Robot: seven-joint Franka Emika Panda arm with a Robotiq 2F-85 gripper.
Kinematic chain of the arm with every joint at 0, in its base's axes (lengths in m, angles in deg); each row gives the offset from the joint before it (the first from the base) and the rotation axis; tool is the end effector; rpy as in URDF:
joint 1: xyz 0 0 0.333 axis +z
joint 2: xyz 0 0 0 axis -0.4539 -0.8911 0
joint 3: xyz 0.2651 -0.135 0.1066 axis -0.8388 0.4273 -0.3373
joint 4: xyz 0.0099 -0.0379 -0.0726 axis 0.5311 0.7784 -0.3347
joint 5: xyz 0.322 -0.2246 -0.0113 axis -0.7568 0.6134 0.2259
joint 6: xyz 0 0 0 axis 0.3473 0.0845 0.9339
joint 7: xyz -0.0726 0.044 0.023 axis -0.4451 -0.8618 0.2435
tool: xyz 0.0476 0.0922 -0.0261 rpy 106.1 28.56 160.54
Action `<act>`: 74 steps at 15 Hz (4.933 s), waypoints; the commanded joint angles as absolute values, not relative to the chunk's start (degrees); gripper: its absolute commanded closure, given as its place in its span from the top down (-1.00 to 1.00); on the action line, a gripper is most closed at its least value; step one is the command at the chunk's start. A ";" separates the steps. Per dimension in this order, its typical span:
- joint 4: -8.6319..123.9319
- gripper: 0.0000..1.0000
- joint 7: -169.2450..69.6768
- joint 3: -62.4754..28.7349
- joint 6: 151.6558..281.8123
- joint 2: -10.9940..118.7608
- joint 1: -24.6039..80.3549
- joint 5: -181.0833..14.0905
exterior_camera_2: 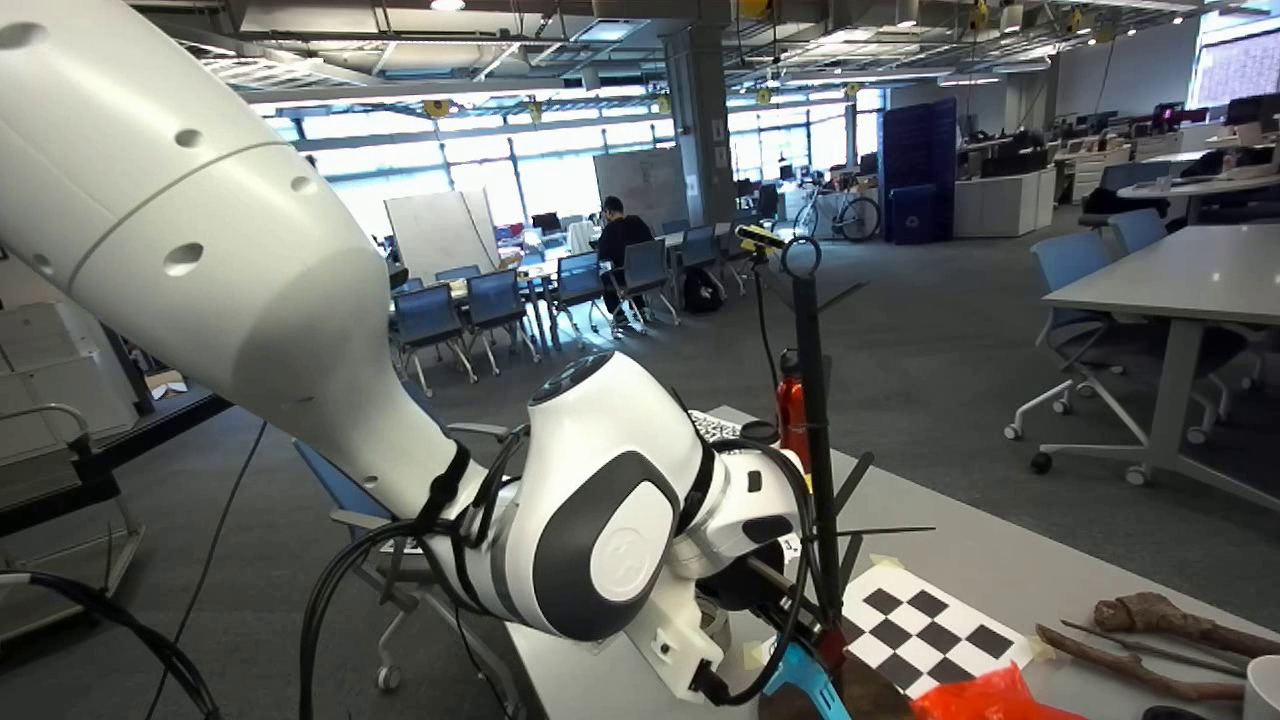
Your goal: Take the blue peg from the hanger and place it on the table
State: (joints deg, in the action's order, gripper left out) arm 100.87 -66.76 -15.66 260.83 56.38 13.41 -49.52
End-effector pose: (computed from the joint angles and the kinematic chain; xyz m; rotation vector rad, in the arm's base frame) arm 0.5235 -0.1233 0.2703 2.8742 -0.0791 0.7065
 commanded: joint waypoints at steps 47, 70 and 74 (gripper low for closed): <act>89.75 0.86 -62.28 -2.10 254.34 43.39 18.82 -71.76; 102.69 1.00 -64.33 4.25 253.38 59.87 27.21 -69.57; 105.95 1.00 -68.94 8.54 253.31 64.82 31.25 -62.30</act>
